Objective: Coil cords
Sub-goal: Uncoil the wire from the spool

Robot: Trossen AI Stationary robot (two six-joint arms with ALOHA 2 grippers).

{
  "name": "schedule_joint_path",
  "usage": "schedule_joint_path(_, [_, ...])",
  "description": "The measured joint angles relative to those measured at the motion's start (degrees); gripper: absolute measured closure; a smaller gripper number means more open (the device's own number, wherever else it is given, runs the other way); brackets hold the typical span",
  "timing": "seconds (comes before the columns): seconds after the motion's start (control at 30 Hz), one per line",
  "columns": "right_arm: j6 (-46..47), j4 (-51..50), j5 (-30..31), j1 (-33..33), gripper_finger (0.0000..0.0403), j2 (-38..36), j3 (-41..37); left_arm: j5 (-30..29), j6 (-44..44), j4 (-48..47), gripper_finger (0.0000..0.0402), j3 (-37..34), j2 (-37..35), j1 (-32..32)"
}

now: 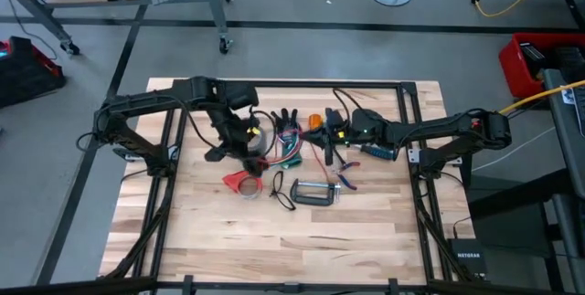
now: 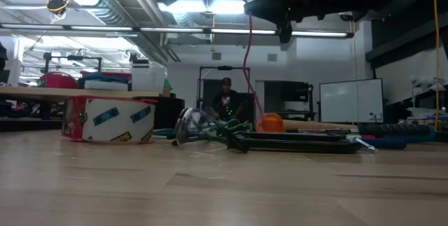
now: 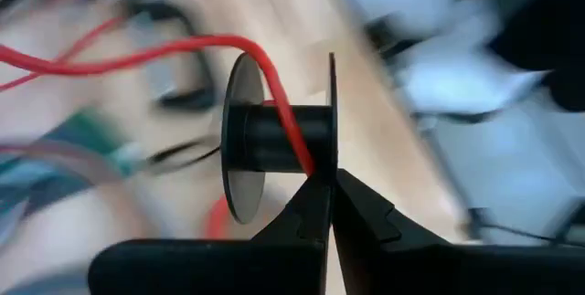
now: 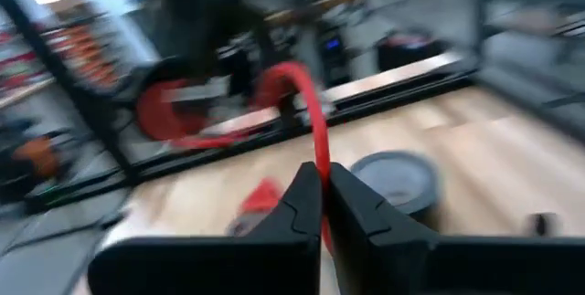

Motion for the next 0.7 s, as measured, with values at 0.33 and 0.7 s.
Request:
schedule_joint_path(0.33, [-0.8, -1.8, 10.5, 0.0, 0.0397, 0.1, 1.9, 20.7, 9.2, 12.8, 0.0401, -0.8, 2.7, -6.1])
schedule_joint_path(0.7, [3.6, -8.4, -7.5, 0.0, 0.0397, 4.1, 3.2, 5.0, 7.1, 35.8, 0.0401, -0.8, 2.1, -6.1])
